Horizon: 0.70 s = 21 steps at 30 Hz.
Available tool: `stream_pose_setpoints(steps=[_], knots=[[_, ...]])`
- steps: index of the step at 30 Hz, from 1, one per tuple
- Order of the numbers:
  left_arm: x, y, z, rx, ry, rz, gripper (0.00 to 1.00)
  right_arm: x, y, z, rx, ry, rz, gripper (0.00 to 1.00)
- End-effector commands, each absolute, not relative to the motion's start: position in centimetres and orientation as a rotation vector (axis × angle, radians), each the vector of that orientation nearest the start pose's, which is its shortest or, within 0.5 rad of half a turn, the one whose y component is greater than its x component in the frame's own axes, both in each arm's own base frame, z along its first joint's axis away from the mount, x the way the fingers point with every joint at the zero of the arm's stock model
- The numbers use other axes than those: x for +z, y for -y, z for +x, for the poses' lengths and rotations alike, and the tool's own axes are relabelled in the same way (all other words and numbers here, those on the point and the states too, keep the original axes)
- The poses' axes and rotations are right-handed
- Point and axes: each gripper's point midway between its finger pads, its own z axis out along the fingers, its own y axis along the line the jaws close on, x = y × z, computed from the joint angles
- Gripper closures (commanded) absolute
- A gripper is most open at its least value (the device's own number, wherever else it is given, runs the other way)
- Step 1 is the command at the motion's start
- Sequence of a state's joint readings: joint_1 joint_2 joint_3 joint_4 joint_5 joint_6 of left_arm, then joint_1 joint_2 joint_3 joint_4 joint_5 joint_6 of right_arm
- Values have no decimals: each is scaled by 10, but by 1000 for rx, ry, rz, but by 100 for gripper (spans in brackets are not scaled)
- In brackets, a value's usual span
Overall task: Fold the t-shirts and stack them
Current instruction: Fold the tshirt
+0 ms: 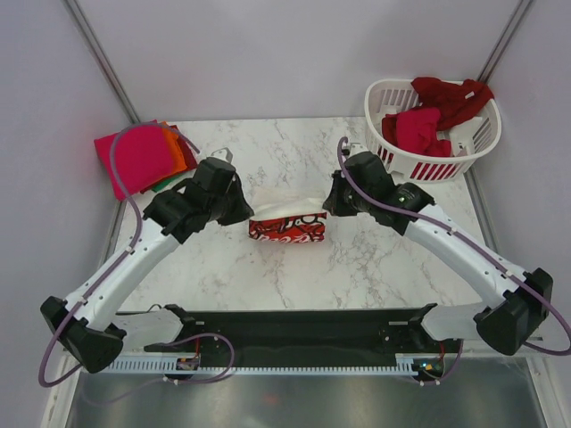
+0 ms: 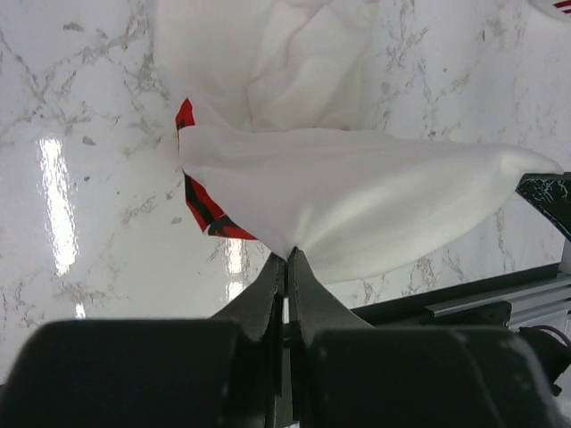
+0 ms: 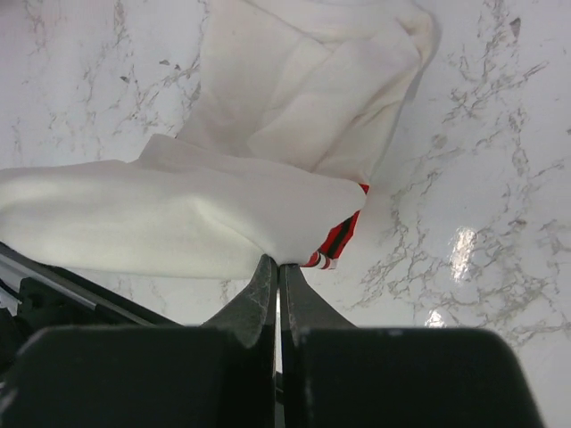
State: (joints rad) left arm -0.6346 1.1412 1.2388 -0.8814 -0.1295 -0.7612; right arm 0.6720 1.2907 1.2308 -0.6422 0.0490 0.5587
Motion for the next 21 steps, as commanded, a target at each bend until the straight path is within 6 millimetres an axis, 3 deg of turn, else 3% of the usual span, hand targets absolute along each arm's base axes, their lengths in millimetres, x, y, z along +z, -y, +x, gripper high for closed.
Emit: stream_pose_setpoints(steps=[1, 5, 12, 14, 15, 16, 19, 20, 21], knots=[[269, 177, 270, -470, -2316, -160, 95, 253, -226, 306, 516, -2254, -97, 100], [269, 179, 294, -444, -2333, -143, 95, 249, -221, 332, 498, -2264, -80, 100], [255, 176, 351, -383, -2371, -158, 96, 223, -227, 380, 473, -2316, -64, 100], [233, 177, 371, -355, -2420, -156, 96, 216, -225, 391, 451, -2329, -54, 100], [236, 176, 383, -365, -2411, -165, 96, 210, -227, 400, 444, -2334, -49, 100], [214, 179, 395, -339, -2461, -162, 96, 205, -227, 405, 435, -2340, -46, 100], [204, 182, 425, -342, -2471, -145, 98, 187, -227, 428, 412, -2367, -28, 100], [184, 184, 435, -318, -2509, -139, 98, 182, -225, 434, 403, -2375, -19, 100], [187, 188, 447, -336, -2494, -131, 98, 165, -224, 441, 380, -2406, -11, 100]])
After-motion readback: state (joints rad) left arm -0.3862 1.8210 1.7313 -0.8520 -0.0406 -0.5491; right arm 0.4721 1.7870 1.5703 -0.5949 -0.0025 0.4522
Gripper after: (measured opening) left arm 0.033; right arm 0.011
